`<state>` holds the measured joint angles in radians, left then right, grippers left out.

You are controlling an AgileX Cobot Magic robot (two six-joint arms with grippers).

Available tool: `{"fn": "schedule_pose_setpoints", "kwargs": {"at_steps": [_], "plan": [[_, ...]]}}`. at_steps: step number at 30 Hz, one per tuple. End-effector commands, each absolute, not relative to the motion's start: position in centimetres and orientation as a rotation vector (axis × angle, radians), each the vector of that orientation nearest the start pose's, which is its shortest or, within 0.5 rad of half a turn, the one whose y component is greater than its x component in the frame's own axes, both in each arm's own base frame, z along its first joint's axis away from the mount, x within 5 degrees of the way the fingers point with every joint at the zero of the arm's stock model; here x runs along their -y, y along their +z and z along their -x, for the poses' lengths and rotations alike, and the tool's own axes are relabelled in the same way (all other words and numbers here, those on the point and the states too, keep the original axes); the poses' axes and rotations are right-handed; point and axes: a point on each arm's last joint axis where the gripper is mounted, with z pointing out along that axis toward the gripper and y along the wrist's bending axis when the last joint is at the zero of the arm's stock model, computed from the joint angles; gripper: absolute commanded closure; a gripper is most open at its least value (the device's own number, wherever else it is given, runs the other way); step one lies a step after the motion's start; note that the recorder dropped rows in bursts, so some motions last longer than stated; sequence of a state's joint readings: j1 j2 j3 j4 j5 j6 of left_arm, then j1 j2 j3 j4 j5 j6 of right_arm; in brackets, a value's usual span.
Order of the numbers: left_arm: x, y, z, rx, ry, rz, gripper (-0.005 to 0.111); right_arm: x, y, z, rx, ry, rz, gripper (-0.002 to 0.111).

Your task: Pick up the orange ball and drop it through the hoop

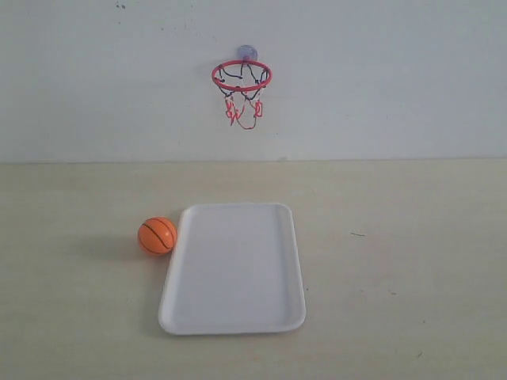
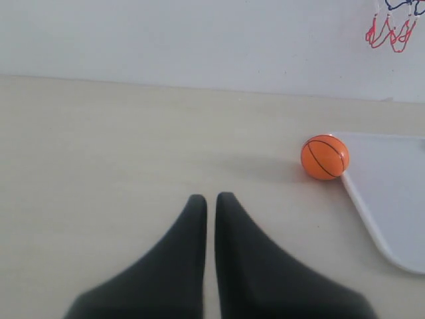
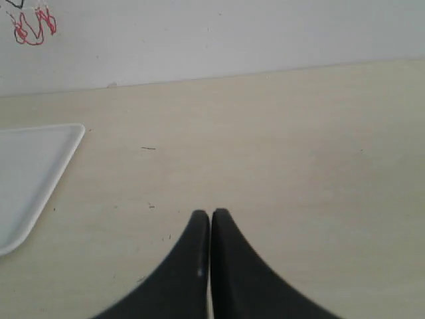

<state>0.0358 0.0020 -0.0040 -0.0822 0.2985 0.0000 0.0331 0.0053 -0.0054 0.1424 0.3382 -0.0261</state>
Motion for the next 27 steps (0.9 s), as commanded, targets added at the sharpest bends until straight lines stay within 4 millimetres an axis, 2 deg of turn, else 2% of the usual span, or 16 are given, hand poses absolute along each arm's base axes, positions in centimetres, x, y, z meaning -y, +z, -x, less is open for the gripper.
{"fn": "schedule_pose_setpoints", "kwargs": {"at_steps": [1, 5, 27], "plan": [[0.01, 18.7, -5.46, -1.771, -0.058, 0.095, 0.103, -0.69, 18.21, -5.31, -1.831, 0.145, -0.012, 0.109], [0.01, 18.7, -5.46, -1.771, -0.058, 0.095, 0.103, -0.99, 18.21, -5.26, -1.83, 0.156, 0.078, 0.109], [0.01, 18.7, -5.46, -1.771, -0.058, 0.095, 0.103, -0.99, 18.34, -5.3, -1.815, 0.161, 0.07, 0.109]]}}
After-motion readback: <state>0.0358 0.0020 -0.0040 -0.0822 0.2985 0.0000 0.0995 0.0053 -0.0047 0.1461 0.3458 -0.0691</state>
